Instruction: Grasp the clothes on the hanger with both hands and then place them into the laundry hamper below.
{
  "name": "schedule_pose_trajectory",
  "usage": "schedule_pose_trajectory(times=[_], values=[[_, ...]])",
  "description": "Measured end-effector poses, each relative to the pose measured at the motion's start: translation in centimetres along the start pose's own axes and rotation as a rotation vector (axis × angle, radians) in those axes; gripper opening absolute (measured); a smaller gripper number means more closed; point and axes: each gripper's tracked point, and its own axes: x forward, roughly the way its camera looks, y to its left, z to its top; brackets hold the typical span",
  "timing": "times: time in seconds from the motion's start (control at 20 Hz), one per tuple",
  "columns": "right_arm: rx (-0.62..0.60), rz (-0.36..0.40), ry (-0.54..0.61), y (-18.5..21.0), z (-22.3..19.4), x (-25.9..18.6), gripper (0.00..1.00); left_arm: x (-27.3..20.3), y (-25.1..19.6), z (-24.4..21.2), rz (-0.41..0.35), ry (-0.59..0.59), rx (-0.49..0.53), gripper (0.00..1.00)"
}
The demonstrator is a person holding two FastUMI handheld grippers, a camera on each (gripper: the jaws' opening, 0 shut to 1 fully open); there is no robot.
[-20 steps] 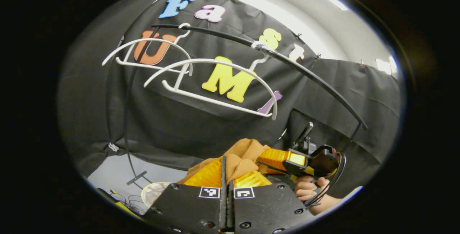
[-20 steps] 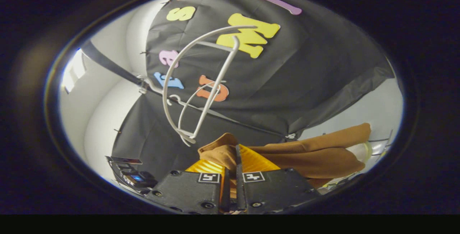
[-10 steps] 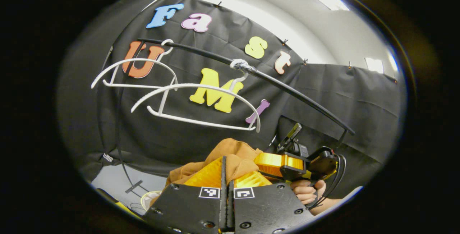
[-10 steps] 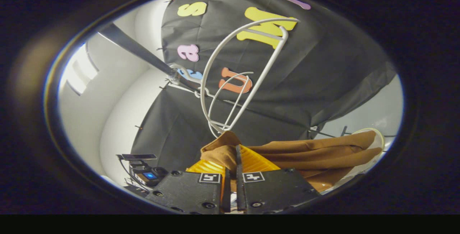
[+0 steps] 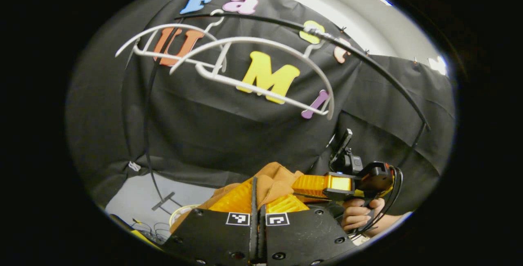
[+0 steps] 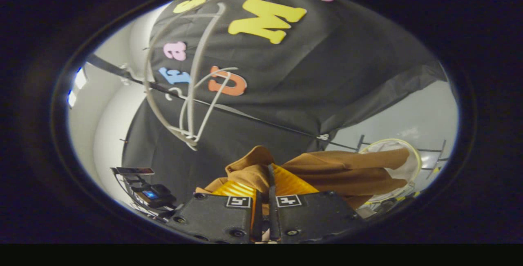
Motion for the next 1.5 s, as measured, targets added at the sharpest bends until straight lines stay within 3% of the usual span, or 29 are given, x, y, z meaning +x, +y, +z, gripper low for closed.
schedule_pose_trajectory(times=[0.35, 0.4, 0.55, 0.95, 1.0, 1.05, 1.1, 1.15, 1.2, 1.25, 1.3, 1.4, 1.45, 1.5], values=[[0.114, -0.25, 0.04, -12.7, -2.4, 2.6, 0.07, 3.5, 6.6, -8.9, 0.094, 0.174, -0.123, 0.0], [0.136, -0.272, 0.056, -13.2, -3.2, 2.8, 0.1, 3.9, 7.6, -10.1, 0.119, 0.201, -0.134, 0.01], [0.114, -0.353, 0.094, -15.0, -4.2, 3.4, 0.07, 4.9, 8.4, -12.8, 0.14, 0.276, -0.175, 0.01], [0.056, -0.567, 0.187, -19.4, -6.2, 3.7, 0.11, 6.7, 11.1, -18.2, 0.224, 0.451, -0.137, 0.0], [0.056, -0.589, 0.186, -19.4, -6.3, 3.6, 0.11, 6.8, 11.3, -18.7, 0.234, 0.467, -0.139, 0.01], [0.059, -0.619, 0.187, -19.6, -6.2, 3.5, 0.11, 6.9, 11.7, -19.1, 0.253, 0.48, -0.137, 0.08], [0.062, -0.641, 0.188, -19.8, -6.4, 3.5, 0.09, 7.2, 12.2, -19.3, 0.278, 0.499, -0.135, 0.08], [0.066, -0.666, 0.194, -20.0, -6.5, 3.4, 0.1, 7.1, 12.6, -19.8, 0.3, 0.53, -0.135, 0.01], [0.07, -0.675, 0.197, -20.0, -6.8, 3.5, 0.15, 7.2, 12.7, -20.3, 0.305, 0.554, -0.141, 0.01], [0.071, -0.675, 0.195, -20.0, -6.8, 3.5, 0.21, 7.3, 12.8, -21.1, 0.304, 0.57, -0.157, 0.18], [0.064, -0.683, 0.188, -20.4, -7.0, 3.6, 0.26, 7.6, 12.9, -21.7, 0.298, 0.586, -0.171, 0.13], [0.034, -0.718, 0.175, -21.4, -6.9, 2.8, 0.38, 7.2, 12.9, -22.7, 0.294, 0.615, -0.189, 0.72], [0.017, -0.731, 0.163, -21.6, -6.8, 2.2, 0.5, 6.8, 12.9, -22.8, 0.287, 0.621, -0.187, 0.8], [-0.002, -0.742, 0.144, -21.4, -6.7, 1.5, 0.54, 7.1, 12.8, -23.1, 0.283, 0.626, -0.18, 0.88]])
